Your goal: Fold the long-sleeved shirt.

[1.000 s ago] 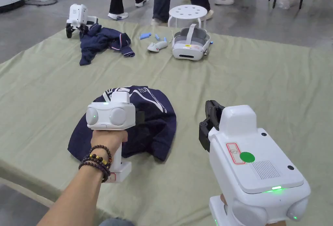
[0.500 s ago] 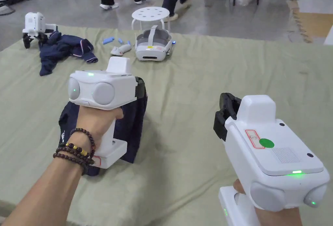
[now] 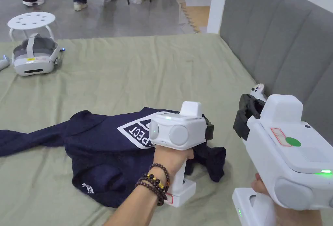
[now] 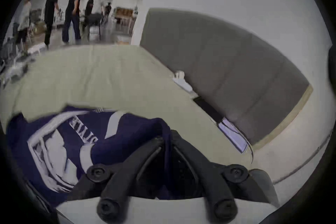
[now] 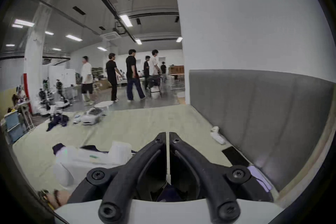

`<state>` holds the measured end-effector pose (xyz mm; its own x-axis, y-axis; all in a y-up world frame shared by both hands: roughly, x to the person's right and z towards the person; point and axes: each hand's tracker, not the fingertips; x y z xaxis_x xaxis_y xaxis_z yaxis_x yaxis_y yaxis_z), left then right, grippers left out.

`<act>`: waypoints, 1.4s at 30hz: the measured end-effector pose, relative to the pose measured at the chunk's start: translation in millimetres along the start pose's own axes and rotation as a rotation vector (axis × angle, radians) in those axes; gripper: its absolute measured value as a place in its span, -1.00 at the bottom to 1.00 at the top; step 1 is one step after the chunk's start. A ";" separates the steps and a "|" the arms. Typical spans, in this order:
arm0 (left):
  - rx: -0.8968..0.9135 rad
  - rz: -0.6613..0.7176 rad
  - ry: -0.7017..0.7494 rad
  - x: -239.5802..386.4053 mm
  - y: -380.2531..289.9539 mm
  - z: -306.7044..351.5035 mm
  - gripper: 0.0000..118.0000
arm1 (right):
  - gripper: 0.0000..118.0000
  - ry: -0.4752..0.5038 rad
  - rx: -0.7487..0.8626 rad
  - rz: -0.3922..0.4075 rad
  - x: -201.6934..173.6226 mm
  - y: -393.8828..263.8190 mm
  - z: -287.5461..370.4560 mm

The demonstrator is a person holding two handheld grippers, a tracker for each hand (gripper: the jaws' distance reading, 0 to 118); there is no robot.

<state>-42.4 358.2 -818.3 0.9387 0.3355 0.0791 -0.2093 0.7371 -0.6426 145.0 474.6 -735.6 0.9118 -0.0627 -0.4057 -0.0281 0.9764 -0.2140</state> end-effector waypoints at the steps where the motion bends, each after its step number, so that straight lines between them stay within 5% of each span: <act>1: 0.000 0.002 0.007 0.6 -6.2 -3.2 0.08 | -0.97 -0.004 -0.007 0.002 5.7 -2.2 0.9; 2: 0.000 0.004 0.008 0.7 -10.7 -4.8 0.66 | -0.97 -0.012 -0.014 0.003 8.2 -4.1 1.0; 3: -0.029 0.007 0.005 -1.1 -10.5 -0.8 0.84 | -0.97 -0.018 -0.025 0.004 10.8 -5.9 0.5; 13: 0.364 0.005 0.272 -63.0 -7.3 173.5 0.74 | -0.97 0.065 -0.094 0.041 -16.8 -6.1 -12.6; 17: 0.448 -0.016 0.453 -66.3 -43.8 243.4 0.20 | -0.97 0.106 -0.105 0.037 -32.4 -9.7 -12.2; 21: 0.436 -0.047 0.693 -65.8 -77.1 281.6 -0.94 | -0.97 0.125 -0.103 0.037 -47.5 -11.0 -14.0; 24: 0.442 0.081 0.696 -74.0 -94.2 303.7 -0.94 | -0.97 0.157 -0.116 0.036 -55.1 -11.3 -17.1; 30: 0.392 0.093 0.653 -87.1 -94.2 299.3 -0.94 | -0.97 0.177 -0.119 0.044 -62.9 -10.2 -13.7; 32: 0.381 0.127 0.628 -94.1 -86.2 293.0 -0.67 | -0.97 0.179 -0.123 0.043 -62.4 -9.3 -12.7; 34: 0.331 0.099 0.625 -113.8 -71.4 277.0 0.62 | -0.97 0.177 -0.129 0.044 -59.3 -11.4 -15.0; 37: 0.208 0.103 0.659 -159.7 -51.1 242.0 0.85 | -0.97 0.170 -0.136 0.032 -53.9 -12.8 -18.0; 42: 0.066 0.277 0.649 -226.3 -16.2 189.6 0.73 | -0.97 0.146 -0.163 0.029 -43.4 -20.7 -25.7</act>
<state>-303.3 381.6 -681.3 0.8183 0.1135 -0.5635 -0.4606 0.7160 -0.5246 95.5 451.7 -736.5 0.8412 -0.0761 -0.5353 -0.1299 0.9326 -0.3367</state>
